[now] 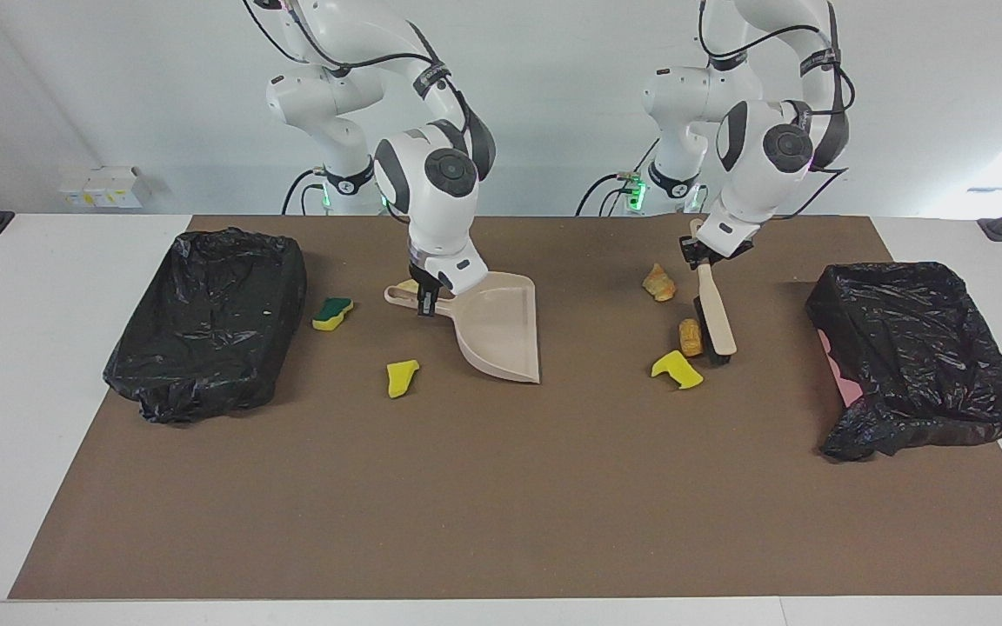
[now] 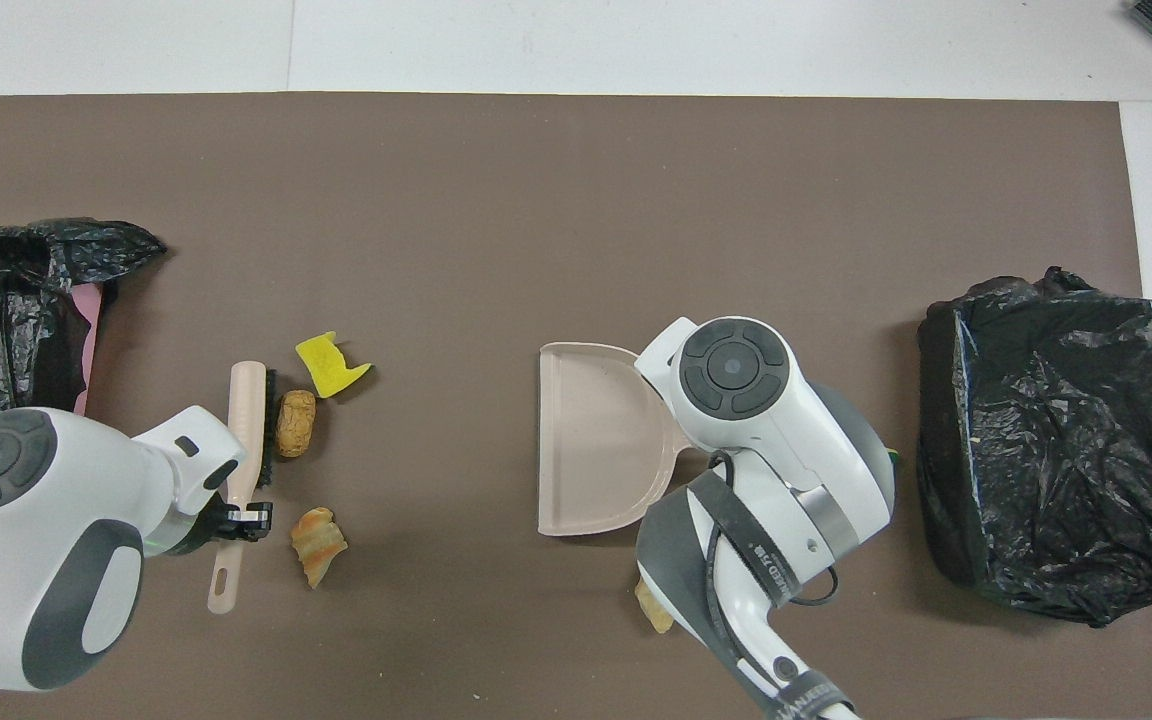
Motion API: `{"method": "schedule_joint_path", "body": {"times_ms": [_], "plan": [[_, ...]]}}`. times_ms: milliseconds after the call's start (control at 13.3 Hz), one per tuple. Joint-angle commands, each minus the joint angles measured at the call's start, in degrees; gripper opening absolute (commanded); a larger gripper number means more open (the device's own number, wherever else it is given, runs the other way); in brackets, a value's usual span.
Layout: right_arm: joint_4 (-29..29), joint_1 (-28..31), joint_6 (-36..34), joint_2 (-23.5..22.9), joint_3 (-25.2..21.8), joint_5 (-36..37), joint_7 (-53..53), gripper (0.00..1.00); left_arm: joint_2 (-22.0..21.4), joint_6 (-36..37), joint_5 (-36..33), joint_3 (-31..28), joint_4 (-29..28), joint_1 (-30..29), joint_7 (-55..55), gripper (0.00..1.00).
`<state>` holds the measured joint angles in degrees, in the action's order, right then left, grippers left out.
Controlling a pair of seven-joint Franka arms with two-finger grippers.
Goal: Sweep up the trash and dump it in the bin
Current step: 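Push the yellow sponge and bread chunk into the dustpan with the left gripper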
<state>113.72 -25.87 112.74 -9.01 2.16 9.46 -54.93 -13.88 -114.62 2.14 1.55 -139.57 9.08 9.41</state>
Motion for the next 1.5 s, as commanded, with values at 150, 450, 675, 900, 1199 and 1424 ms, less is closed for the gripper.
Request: {"method": "schedule_joint_path", "body": {"times_ms": [150,450,675,900,1199,1424], "plan": [[1.4,0.6,0.6,1.5,0.2,0.9,-1.1,0.00,8.4,6.1,0.1,-1.1,13.6,-0.7,-3.1,0.00],[1.4,0.6,0.6,1.5,0.2,0.9,-0.7,0.00,9.7,1.2,-0.1,-1.1,11.3,-4.3,-7.4,0.00],[1.4,0.6,0.6,1.5,0.3,0.9,-0.7,0.00,10.4,-2.2,0.0,-0.9,7.5,-3.5,-6.3,0.00],[1.7,0.6,0.6,1.6,0.2,0.9,-0.7,0.00,10.5,-5.9,0.2,-0.8,5.5,1.3,-1.2,0.00],[2.2,0.6,1.1,1.8,0.2,0.9,-0.8,0.00,11.2,-9.0,2.2,-0.7,5.5,8.9,-0.4,0.00],[4.9,0.5,4.0,2.7,0.2,0.9,1.3,0.00,10.6,-8.8,2.8,-0.6,5.5,14.6,-1.0,0.00]]}}
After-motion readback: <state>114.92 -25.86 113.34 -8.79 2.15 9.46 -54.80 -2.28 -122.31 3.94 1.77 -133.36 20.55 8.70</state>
